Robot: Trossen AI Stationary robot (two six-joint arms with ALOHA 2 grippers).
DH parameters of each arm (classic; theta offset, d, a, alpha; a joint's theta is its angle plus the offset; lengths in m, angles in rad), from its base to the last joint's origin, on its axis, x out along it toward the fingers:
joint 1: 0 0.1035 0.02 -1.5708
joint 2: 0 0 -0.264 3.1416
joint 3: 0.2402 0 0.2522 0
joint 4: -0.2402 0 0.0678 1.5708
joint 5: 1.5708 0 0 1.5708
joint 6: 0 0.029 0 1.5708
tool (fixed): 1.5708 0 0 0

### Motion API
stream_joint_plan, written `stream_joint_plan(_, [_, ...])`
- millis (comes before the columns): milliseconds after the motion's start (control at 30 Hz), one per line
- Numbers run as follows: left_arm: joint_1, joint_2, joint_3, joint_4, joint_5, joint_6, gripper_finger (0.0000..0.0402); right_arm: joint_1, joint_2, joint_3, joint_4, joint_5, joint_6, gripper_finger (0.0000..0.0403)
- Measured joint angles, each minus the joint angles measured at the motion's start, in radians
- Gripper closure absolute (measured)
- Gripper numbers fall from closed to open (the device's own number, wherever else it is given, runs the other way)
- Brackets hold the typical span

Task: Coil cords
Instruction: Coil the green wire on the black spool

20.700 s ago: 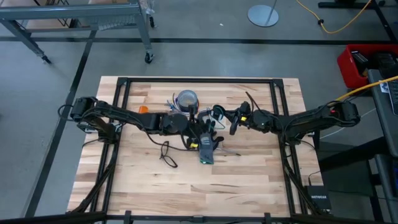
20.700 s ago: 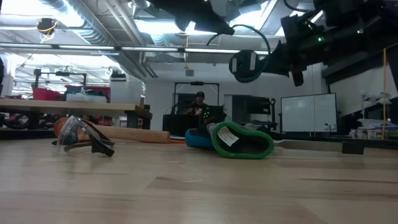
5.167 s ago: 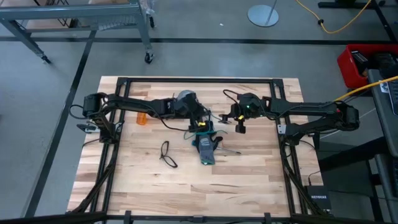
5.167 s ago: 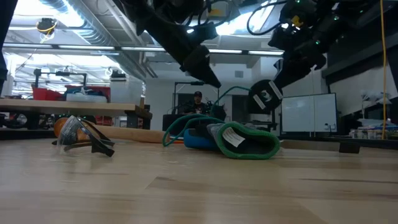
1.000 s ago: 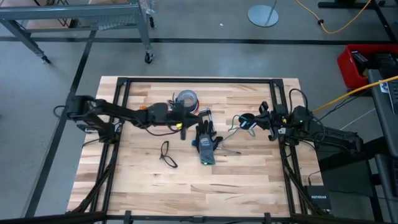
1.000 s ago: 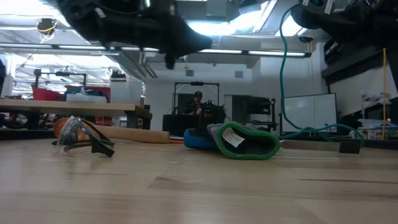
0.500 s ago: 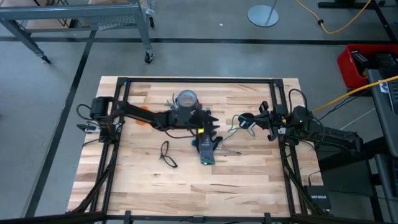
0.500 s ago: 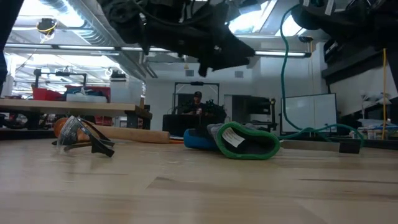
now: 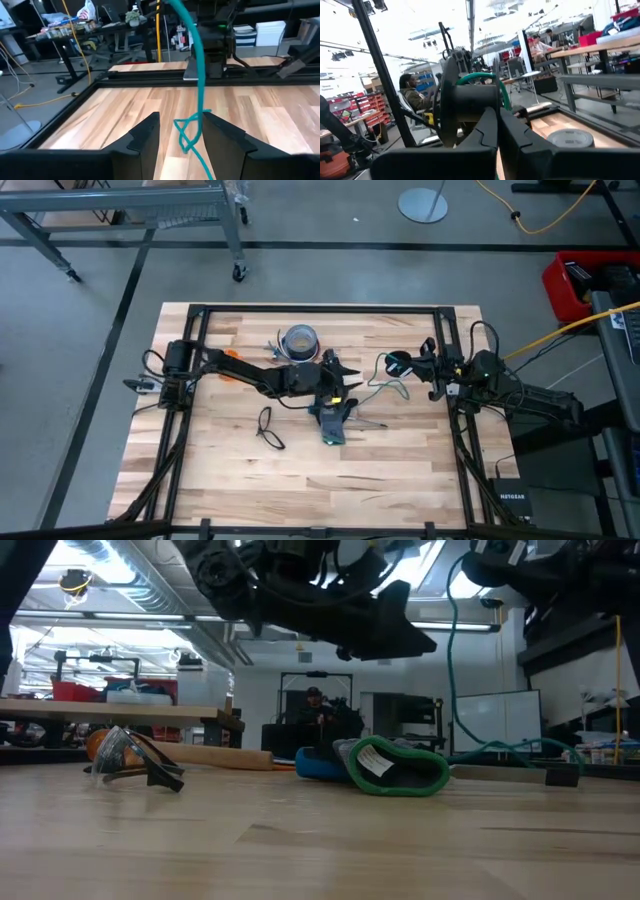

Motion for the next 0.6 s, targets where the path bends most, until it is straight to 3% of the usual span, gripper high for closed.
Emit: stream_joint_plan(600, [0.003,0.076,0.104,0.015,0.002,-0.002,0.0265,0.000,0.005,0.000,0.047,0.026,-0.031,0.0402])
